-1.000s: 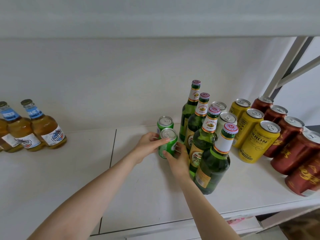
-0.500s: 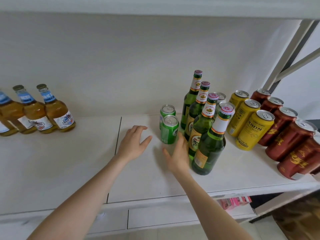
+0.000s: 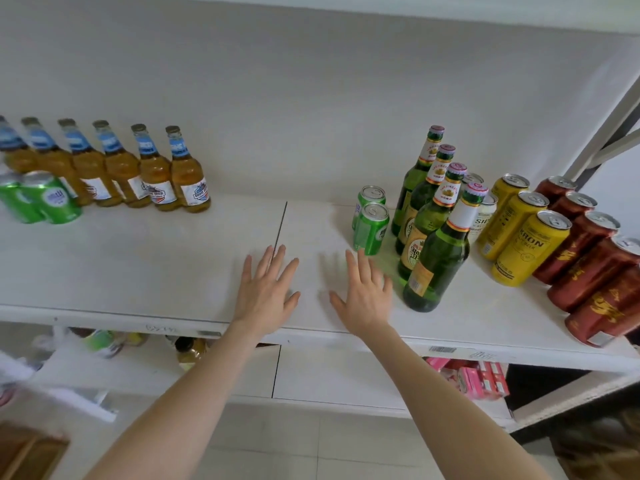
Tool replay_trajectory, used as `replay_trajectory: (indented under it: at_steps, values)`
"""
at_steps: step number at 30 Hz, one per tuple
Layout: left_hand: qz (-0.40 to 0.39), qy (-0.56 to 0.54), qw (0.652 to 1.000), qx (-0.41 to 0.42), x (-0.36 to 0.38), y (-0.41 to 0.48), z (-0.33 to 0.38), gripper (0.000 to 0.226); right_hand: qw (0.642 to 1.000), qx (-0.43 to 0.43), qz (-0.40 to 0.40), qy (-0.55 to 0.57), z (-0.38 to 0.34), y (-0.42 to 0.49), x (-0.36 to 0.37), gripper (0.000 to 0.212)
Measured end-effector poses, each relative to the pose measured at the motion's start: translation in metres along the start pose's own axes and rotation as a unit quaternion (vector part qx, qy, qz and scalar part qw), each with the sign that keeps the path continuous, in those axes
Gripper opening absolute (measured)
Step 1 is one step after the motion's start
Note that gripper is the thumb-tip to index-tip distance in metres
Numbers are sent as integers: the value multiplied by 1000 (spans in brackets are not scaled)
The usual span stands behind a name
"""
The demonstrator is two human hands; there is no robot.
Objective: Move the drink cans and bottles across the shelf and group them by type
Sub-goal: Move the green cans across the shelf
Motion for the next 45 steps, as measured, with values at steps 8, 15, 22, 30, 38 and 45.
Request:
replay_trajectory:
  at_steps: [8, 15, 22, 30, 38, 45]
  values:
    - [-21, 53, 998, -30, -19, -45, -57, 67, 999, -31, -11, -22, -58, -27, 0, 81]
    - [-56, 71, 996, -6, -43, -70, -123, 70, 1000, -18, -5, -23, -131, -45, 1, 78]
    - [-64, 74, 995, 2, -72, -93, -204, 68, 1000, 11, -17, -11, -218, -59, 17, 77]
    - [-69, 78, 994, -21, -72, -107, -293, 68, 999, 0, -44, -16, -299, -54, 40, 77]
    - [-62, 83, 994, -27, -63, -77, -376, 68, 1000, 5, -22, -10, -361, -8, 65, 76]
    - [-28, 70, 996, -45, -69, -65, -463, 69, 1000, -10, -10, -2, -440, 36, 86, 76]
Point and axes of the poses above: each hand's wrist, its own y-axis towards the middle knuckle, its own x-axis out of the palm, z = x × y, the point moved 9 cm from there along y, towards the middle knuckle, and after that the axes turned 12 degrees about z, right-handed, at the moved point
